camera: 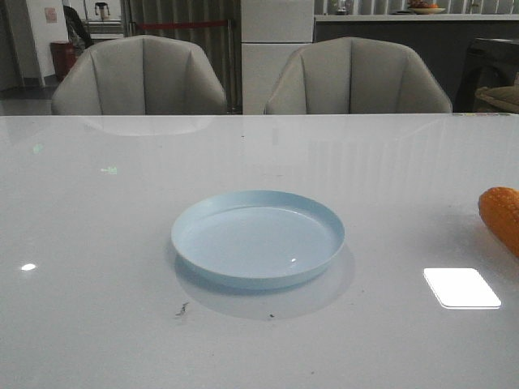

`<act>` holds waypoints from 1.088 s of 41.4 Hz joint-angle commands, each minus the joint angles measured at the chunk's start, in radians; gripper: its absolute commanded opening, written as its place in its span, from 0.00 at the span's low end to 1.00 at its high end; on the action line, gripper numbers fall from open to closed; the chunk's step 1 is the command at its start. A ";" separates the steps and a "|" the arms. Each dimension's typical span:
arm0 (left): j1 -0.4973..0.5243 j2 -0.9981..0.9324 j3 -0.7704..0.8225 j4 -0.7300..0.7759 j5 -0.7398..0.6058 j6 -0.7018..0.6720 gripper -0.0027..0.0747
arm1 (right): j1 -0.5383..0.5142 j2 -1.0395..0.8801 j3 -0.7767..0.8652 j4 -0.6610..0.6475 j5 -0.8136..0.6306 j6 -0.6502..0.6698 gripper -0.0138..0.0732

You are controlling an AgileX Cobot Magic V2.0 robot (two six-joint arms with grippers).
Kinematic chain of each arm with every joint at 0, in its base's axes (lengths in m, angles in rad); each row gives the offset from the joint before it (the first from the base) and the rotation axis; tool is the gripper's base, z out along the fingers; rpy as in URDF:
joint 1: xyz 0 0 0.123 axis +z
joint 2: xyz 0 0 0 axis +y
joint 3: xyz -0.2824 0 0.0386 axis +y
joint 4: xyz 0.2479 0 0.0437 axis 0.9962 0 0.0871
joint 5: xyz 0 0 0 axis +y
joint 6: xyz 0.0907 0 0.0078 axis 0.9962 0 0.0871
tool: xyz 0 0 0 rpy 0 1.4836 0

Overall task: Place corn on plate with both arms
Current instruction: 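Lower the right gripper over the yellow corn cob and grasp it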

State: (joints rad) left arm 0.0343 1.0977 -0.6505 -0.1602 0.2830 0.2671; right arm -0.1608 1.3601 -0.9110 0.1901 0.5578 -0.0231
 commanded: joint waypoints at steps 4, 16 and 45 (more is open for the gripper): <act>0.001 -0.021 -0.026 -0.013 -0.086 -0.002 0.37 | -0.014 0.106 -0.165 0.000 0.090 -0.104 0.85; 0.001 -0.021 -0.026 -0.013 -0.092 -0.002 0.37 | -0.010 0.352 -0.339 0.000 0.249 -0.104 0.85; 0.001 -0.021 -0.026 -0.009 -0.092 -0.002 0.37 | 0.078 0.491 -0.359 -0.005 0.152 -0.106 0.75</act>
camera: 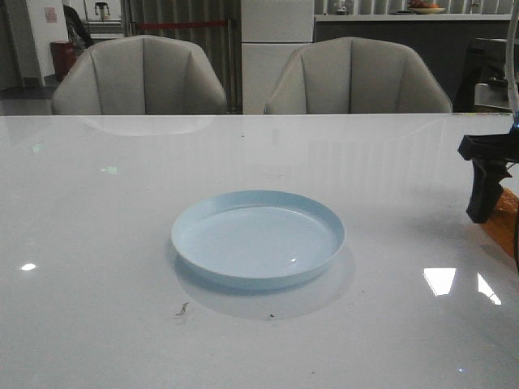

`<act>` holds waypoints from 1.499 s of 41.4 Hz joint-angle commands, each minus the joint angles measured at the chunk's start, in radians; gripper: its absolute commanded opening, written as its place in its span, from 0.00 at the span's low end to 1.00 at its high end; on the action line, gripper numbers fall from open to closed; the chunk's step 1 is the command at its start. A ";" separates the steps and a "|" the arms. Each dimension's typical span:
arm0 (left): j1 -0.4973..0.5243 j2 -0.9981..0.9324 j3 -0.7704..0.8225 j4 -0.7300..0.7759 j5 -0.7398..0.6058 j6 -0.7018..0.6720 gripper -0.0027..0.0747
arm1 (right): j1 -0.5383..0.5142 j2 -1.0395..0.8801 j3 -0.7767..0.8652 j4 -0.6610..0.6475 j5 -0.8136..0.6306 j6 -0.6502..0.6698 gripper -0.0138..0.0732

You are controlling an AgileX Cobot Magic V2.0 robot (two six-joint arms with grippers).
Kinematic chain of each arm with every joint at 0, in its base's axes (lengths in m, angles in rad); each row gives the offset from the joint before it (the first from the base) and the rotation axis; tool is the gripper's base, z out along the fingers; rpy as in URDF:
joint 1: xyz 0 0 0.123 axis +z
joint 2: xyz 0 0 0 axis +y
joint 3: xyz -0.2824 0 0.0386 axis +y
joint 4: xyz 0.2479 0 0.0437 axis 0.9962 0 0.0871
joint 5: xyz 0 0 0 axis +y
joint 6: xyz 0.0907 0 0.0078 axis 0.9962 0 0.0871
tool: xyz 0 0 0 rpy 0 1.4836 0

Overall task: Place corn on plate with both arms
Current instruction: 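Lower the right gripper over the yellow corn cob and grasp it, then lift the corn with the right gripper and lower it onto the plate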

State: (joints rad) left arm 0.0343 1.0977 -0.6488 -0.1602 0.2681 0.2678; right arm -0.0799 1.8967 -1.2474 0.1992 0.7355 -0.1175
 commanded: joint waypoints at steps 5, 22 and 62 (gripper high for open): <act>0.001 -0.021 -0.028 -0.009 -0.078 -0.003 0.37 | -0.003 -0.046 -0.022 -0.022 -0.025 -0.011 0.64; 0.001 -0.021 -0.028 -0.008 -0.078 -0.003 0.37 | -0.001 -0.051 -0.058 0.054 0.026 -0.022 0.34; 0.001 -0.021 -0.028 -0.008 -0.086 -0.003 0.37 | 0.444 0.114 -0.498 0.272 0.282 -0.177 0.35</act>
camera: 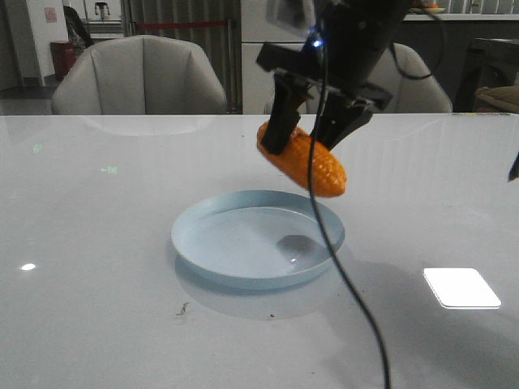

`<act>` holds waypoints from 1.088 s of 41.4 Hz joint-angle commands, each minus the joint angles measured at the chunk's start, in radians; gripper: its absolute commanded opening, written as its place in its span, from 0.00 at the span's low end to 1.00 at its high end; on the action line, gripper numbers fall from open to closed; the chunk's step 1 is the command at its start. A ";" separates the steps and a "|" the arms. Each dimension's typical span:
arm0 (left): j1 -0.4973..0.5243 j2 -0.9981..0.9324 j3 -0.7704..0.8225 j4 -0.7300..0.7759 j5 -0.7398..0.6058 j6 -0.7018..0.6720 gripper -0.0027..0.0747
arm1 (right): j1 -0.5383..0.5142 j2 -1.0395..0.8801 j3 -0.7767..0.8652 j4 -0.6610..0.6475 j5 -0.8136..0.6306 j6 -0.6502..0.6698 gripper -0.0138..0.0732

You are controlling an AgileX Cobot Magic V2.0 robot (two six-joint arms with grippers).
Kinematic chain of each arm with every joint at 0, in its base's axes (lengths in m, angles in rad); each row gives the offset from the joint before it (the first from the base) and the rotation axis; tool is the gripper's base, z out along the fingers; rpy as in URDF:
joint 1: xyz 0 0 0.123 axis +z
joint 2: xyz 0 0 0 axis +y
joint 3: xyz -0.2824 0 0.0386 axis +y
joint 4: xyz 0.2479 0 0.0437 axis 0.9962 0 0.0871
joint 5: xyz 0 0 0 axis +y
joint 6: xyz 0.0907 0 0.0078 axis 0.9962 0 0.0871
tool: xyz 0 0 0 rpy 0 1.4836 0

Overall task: Place corn on plate with both arms
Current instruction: 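Lift the corn with the right gripper and lower it onto the plate, then open the right gripper and raise it away from the corn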

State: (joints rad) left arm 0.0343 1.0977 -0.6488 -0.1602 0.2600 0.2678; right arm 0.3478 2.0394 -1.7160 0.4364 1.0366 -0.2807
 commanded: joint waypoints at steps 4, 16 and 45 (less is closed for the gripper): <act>0.001 -0.021 -0.028 -0.008 -0.078 -0.003 0.37 | 0.031 0.018 -0.029 0.037 -0.014 -0.014 0.35; 0.001 -0.021 -0.028 -0.008 -0.078 -0.003 0.37 | 0.034 0.049 -0.032 0.060 0.000 -0.014 0.39; 0.001 -0.021 -0.028 -0.008 -0.072 -0.003 0.37 | 0.023 0.010 -0.225 0.040 0.128 -0.037 0.85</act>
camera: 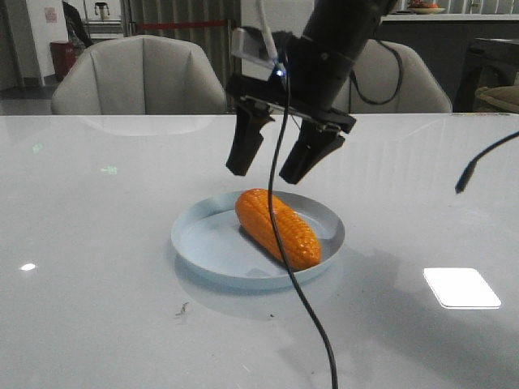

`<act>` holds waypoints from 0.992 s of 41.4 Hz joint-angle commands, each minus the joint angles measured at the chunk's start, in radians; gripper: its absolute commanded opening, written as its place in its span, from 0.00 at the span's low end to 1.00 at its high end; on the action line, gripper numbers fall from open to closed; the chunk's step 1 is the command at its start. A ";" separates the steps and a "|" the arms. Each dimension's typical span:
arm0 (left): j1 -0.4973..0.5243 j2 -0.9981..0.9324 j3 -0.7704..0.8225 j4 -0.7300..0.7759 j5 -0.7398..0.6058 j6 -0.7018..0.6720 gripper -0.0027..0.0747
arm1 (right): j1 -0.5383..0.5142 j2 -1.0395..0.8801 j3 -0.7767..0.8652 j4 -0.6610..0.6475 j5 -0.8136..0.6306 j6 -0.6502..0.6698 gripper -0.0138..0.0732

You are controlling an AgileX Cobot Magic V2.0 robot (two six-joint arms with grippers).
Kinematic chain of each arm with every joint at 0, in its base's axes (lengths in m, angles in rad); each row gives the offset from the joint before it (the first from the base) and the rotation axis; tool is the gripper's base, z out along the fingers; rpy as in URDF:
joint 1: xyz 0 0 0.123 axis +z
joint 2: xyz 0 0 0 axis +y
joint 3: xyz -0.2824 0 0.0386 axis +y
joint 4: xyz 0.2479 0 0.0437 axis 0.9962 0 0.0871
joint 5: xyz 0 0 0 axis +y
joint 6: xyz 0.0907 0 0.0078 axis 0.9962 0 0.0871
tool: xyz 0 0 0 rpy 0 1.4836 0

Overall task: Place corn on plate with both arms
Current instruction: 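Open the right gripper and raise it away from the corn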

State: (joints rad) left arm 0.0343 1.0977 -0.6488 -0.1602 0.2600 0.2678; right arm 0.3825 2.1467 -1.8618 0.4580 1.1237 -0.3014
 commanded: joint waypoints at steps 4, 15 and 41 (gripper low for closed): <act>0.001 -0.021 -0.028 -0.008 -0.068 -0.003 0.37 | -0.023 -0.137 -0.115 -0.030 0.083 -0.013 0.85; 0.001 -0.021 -0.028 -0.008 -0.047 -0.003 0.37 | -0.091 -0.355 -0.114 -0.279 0.137 0.165 0.85; 0.001 -0.021 -0.028 -0.008 -0.047 -0.003 0.37 | -0.412 -0.943 0.424 -0.420 -0.145 0.187 0.85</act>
State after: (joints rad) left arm 0.0343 1.0977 -0.6488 -0.1602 0.2752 0.2693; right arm 0.0125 1.3107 -1.5427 0.0442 1.1035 -0.1136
